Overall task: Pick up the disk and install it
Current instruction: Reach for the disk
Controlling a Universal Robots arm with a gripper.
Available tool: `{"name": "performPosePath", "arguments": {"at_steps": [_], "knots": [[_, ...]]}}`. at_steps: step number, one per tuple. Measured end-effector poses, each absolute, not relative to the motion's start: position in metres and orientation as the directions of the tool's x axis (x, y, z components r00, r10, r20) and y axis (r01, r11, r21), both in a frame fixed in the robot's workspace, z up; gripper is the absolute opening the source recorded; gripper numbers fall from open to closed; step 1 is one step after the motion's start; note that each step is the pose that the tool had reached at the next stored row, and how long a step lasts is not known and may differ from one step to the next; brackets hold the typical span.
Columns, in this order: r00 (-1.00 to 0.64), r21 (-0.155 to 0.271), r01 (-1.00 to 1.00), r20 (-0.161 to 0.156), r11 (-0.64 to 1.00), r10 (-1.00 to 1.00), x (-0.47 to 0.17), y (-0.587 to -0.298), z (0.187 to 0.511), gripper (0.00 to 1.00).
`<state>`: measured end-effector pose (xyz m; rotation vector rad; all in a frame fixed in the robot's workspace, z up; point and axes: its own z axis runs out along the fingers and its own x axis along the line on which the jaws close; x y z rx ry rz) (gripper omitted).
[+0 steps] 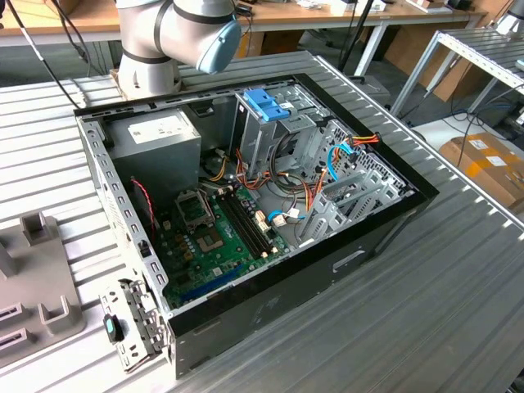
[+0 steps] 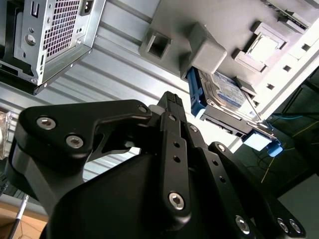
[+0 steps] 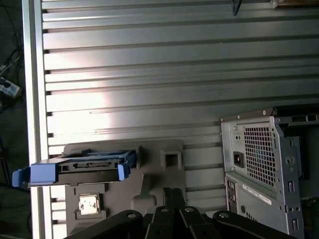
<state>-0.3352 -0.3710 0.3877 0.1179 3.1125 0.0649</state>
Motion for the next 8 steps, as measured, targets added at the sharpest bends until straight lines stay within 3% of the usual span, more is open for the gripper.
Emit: {"name": "performPosePath", "arguments": {"at_steps": [8], "knots": [[-0.997,0.043,0.075,-0.025,0.996,0.076,-0.3352,-0.3681,0.3877,0.11]]}}
